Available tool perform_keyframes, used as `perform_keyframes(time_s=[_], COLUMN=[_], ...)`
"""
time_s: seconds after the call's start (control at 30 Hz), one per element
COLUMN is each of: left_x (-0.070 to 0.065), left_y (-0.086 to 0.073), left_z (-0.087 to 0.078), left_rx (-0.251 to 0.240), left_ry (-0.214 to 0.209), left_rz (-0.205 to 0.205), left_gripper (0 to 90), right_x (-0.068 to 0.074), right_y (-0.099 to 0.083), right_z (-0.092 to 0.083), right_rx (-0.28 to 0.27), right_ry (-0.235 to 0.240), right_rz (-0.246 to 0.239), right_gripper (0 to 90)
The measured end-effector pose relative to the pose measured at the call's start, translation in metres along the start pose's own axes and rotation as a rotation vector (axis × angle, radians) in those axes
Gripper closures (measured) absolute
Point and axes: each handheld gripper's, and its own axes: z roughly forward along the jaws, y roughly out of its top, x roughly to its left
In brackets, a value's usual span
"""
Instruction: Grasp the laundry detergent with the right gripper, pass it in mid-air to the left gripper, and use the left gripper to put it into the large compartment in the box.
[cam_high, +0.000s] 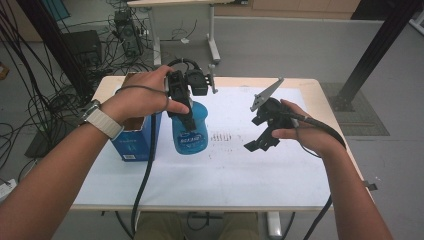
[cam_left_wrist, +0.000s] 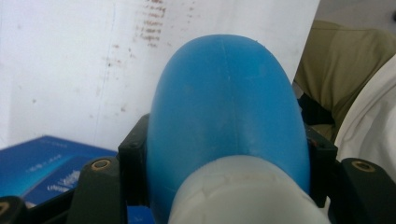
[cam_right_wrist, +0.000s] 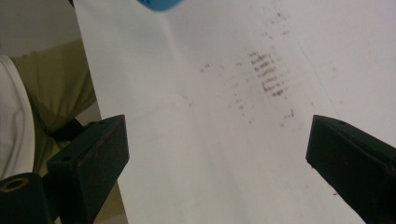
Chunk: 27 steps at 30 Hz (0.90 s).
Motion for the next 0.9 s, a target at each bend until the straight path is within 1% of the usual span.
perform_keyframes(time_s=[0.03,0.07,0.1,0.2,0.23,0.27,0.4,0.47,0.5,0.53,0.6,0.7,0.8,0.9], left_x=[0.001,0.002,0.003,0.005,0.006,0.007,0.01,0.011,0.012,0.013,0.016,0.019,0.02,0.022], left_y=[0.0,-0.001,-0.001,-0.001,-0.001,-0.001,0.001,0.002,0.002,0.003,0.002,0.002,0.002,0.002], left_z=[0.0,-0.001,-0.002,-0.003,-0.004,-0.005,-0.007,-0.008,-0.009,-0.01,-0.013,-0.016,-0.018,-0.021], left_rx=[-0.001,0.005,0.017,0.036,0.038,0.052,0.08,0.092,0.102,0.102,0.105,0.098,0.109,0.116], left_ry=[0.001,0.003,0.006,0.011,0.011,0.01,0.02,0.027,0.027,0.025,0.014,0.003,0.018,0.036], left_rz=[-0.017,-0.036,-0.042,-0.086,-0.108,-0.124,-0.187,-0.215,-0.229,-0.253,-0.303,-0.348,-0.374,-0.414], left_gripper=[37.5,37.6,37.5,37.5,37.6,37.6,37.5,37.5,37.5,37.5,37.5,37.5,37.6,37.5], right_x=[-0.001,-0.001,-0.001,-0.003,-0.004,-0.004,-0.005,-0.006,-0.007,-0.008,-0.009,-0.011,-0.012,-0.012], right_y=[-0.001,-0.002,-0.003,-0.008,-0.009,-0.011,-0.016,-0.018,-0.019,-0.02,-0.023,-0.027,-0.029,-0.029], right_z=[-0.001,-0.002,-0.003,-0.006,-0.007,-0.008,-0.01,-0.011,-0.011,-0.011,-0.012,-0.013,-0.015,-0.017], right_rx=[0.013,0.018,0.027,0.04,0.05,0.056,0.073,0.091,0.101,0.111,0.126,0.138,0.15,0.158], right_ry=[-0.013,-0.021,-0.033,-0.051,-0.057,-0.07,-0.085,-0.097,-0.102,-0.108,-0.108,-0.103,-0.105,-0.117], right_rz=[-0.002,-0.003,-0.001,0.001,-0.003,-0.001,0.008,0.012,0.005,0.004,0.007,0.009,0.009,0.015], right_gripper=[6.0,6.2,6.2,6.6,6.9,6.9,7.7,8.1,8.5,8.5,8.5,8.5,8.4,8.5])
